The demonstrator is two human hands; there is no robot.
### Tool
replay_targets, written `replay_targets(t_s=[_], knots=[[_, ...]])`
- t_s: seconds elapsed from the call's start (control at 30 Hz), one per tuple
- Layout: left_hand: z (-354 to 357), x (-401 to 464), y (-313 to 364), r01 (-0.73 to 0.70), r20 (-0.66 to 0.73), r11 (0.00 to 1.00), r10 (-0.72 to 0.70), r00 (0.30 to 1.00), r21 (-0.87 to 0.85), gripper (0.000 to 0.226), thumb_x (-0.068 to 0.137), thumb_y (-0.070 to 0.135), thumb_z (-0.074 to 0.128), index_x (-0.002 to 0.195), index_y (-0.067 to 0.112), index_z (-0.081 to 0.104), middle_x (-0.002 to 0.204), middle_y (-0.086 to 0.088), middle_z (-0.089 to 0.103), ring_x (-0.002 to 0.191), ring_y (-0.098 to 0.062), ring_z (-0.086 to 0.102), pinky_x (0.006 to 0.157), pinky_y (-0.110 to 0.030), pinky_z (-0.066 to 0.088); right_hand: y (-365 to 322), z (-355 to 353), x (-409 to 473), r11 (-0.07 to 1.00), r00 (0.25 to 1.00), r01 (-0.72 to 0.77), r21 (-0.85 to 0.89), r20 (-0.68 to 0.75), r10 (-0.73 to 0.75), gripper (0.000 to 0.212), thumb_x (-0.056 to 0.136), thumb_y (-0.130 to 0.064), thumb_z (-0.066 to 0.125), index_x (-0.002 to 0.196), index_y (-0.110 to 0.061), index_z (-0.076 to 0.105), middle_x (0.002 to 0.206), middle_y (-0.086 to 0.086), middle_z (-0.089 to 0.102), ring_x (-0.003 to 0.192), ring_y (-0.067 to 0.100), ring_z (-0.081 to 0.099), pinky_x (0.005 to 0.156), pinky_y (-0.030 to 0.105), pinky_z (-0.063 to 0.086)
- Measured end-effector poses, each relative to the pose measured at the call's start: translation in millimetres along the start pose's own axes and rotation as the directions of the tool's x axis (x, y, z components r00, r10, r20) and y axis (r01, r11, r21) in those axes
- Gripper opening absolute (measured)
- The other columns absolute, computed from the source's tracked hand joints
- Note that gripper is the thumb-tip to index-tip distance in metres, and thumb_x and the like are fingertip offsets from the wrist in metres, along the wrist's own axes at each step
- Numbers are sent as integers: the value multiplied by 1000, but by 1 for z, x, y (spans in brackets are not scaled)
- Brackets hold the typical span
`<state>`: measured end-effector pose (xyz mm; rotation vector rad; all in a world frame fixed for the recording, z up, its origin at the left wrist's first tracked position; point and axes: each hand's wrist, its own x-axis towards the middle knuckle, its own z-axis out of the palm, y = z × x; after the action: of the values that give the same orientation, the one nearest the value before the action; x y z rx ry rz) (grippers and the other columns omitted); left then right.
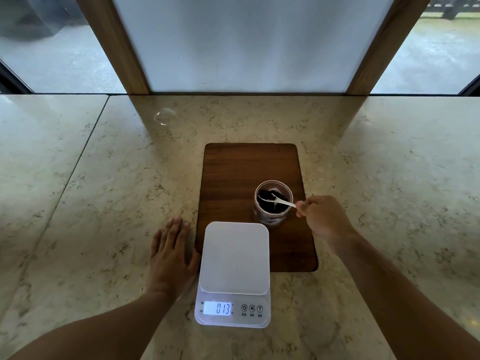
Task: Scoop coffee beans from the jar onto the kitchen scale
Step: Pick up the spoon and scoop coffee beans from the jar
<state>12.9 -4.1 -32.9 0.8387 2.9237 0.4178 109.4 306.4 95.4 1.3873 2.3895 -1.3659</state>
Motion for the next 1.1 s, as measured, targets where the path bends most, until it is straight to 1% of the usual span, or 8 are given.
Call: replay_targets(t_s=[0.07, 0.23, 0.47, 0.57, 0.73, 0.83, 1.0, 1.1], knots=[[1, 0, 0, 0, -1, 1000, 0, 1000, 6, 70, 91, 50, 29, 152, 13, 30, 162, -8, 24, 152, -19, 6, 123, -46, 8, 1, -3, 0, 1000, 1000, -8, 3, -3, 8, 35, 95, -28, 58, 63, -16, 69, 59, 1, 57, 59, 19, 55, 69, 45, 56], [2, 0, -1, -3, -5, 1000, 4, 1000, 10, 71, 91, 50, 29, 152, 13, 29, 162, -9, 23, 152, -19, 6, 123, -46, 8, 3, -4, 0, 1000, 1000, -13, 8, -7, 13, 35, 95, -29, 57, 65, -16, 69, 60, 1, 55, 57, 17, 52, 60, 36, 47], [2, 1, -1, -7, -18, 1000, 7, 1000, 3, 70, 91, 49, 31, 151, 13, 31, 161, -9, 25, 151, -19, 7, 123, -45, 7, 5, -6, -3, 999, 999, -28, 37, 16, 28, 35, 96, -28, 57, 66, -15, 69, 59, 2, 52, 56, 18, 49, 60, 36, 46], [4, 1, -2, -9, -18, 1000, 9, 1000, 6, 69, 92, 48, 30, 151, 14, 30, 162, -9, 25, 151, -18, 7, 123, -45, 8, 4, -5, -5, 999, 1000, -28, 30, 15, 28, 34, 96, -29, 56, 68, -15, 69, 61, 2, 52, 58, 18, 50, 65, 39, 49], [5, 0, -3, -5, -24, 1000, 5, 1000, 20, 69, 92, 48, 30, 151, 14, 31, 161, -8, 26, 151, -18, 8, 122, -43, 6, 6, -5, -8, 999, 999, -28, 42, 19, 28, 33, 96, -30, 56, 71, -15, 71, 65, 4, 54, 62, 19, 52, 67, 41, 50], [6, 1, -4, -6, -22, 999, 7, 1000, 33, 69, 92, 48, 30, 151, 14, 31, 161, -9, 27, 151, -19, 9, 122, -44, 7, 8, -5, -12, 998, 1000, -12, 57, 15, 11, 33, 96, -31, 55, 72, -15, 70, 63, 3, 51, 62, 20, 50, 68, 42, 50], [6, 0, -5, -8, -26, 999, 9, 1000, 38, 67, 92, 48, 29, 150, 14, 32, 161, -10, 27, 151, -20, 10, 122, -44, 8, 13, -3, -23, 995, 999, 37, 92, 12, -39, 34, 96, -30, 56, 68, -16, 69, 55, 1, 46, 56, 20, 45, 59, 37, 40], [6, 0, -4, -10, -27, 999, 11, 1000, 34, 67, 92, 47, 30, 150, 14, 31, 160, -10, 28, 151, -20, 11, 122, -45, 9, 16, 0, -31, 993, 997, 68, 96, 29, -71, 35, 96, -30, 56, 67, -16, 68, 52, -1, 44, 54, 19, 43, 57, 36, 38]])
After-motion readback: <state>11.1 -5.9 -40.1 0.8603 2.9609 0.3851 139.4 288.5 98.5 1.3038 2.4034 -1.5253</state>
